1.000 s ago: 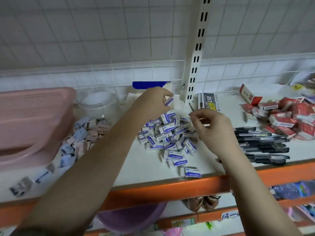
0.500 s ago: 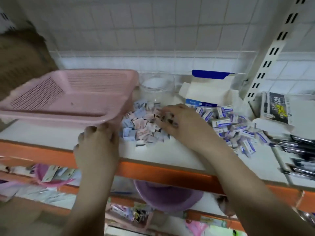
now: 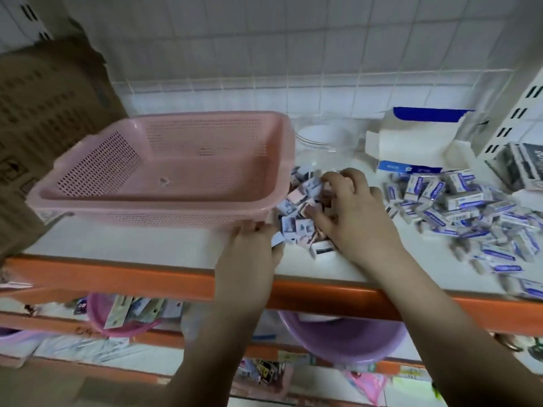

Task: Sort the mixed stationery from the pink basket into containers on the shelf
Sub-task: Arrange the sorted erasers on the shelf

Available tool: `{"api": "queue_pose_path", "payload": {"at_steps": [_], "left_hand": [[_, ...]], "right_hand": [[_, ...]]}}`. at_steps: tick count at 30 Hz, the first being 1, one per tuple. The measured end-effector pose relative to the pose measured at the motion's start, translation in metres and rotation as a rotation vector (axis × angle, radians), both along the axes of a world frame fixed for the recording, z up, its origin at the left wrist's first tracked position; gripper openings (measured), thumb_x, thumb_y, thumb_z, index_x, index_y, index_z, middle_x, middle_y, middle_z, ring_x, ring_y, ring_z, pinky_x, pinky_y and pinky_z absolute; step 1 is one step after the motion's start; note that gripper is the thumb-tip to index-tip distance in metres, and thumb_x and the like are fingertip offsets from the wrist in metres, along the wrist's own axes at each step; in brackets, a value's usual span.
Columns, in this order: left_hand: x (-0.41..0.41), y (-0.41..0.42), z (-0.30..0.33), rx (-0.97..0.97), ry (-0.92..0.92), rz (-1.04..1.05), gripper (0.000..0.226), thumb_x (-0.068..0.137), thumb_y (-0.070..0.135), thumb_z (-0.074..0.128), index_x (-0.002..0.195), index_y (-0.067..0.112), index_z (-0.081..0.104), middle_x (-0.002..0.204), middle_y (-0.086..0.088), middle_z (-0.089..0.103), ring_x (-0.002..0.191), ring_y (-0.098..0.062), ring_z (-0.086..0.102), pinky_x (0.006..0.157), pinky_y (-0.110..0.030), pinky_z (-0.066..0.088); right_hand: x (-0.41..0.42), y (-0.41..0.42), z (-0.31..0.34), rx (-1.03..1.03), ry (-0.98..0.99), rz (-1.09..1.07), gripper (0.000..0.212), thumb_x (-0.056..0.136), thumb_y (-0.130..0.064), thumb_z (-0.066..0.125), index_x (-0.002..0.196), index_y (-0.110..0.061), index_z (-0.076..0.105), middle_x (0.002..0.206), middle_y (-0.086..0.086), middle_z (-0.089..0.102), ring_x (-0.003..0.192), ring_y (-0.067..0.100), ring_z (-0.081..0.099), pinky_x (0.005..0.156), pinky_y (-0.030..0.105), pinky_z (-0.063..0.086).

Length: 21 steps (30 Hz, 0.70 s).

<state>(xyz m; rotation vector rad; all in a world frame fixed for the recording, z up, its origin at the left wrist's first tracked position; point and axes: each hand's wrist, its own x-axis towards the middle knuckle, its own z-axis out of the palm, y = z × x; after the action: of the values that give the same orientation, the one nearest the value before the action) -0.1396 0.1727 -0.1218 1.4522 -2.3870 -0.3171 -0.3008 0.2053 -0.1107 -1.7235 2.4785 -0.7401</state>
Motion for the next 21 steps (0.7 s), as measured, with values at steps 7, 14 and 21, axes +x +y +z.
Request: {"api": "queue_pose_path", "payload": {"at_steps": [7,14,21], "left_hand": [[-0.018,0.003,0.000,-0.072,0.214,-0.139,0.031,0.090,0.021,0.058,0.120,0.014,0.062,0.120,-0.009,0.059,0.113,-0.026,0.053,0.089,-0.036,0.044],[-0.035,0.007,0.001,-0.065,0.221,-0.015,0.033,0.097,0.030,0.044,0.125,0.014,0.052,0.120,-0.006,0.057,0.110,-0.022,0.052,0.084,-0.032,0.042],[-0.041,0.002,-0.003,-0.115,0.277,-0.020,0.023,0.094,0.026,0.051,0.108,0.009,0.060,0.099,-0.009,0.063,0.094,-0.025,0.057,0.076,-0.037,0.048]], "right_hand": [[-0.002,0.000,-0.002,0.121,-0.021,-0.032,0.056,0.088,-0.053,0.049,0.135,-0.027,0.035,0.144,0.009,0.019,0.119,0.037,0.044,0.083,0.040,0.043],[-0.010,-0.003,0.000,0.170,0.025,0.029,0.047,0.093,-0.053,0.039,0.130,-0.023,0.041,0.132,0.007,0.036,0.113,0.035,0.049,0.079,0.038,0.043],[-0.043,-0.012,0.012,0.126,-0.293,0.160,0.032,0.088,-0.034,0.061,0.114,-0.014,0.057,0.111,0.006,0.058,0.099,0.024,0.057,0.077,0.028,0.043]]}}
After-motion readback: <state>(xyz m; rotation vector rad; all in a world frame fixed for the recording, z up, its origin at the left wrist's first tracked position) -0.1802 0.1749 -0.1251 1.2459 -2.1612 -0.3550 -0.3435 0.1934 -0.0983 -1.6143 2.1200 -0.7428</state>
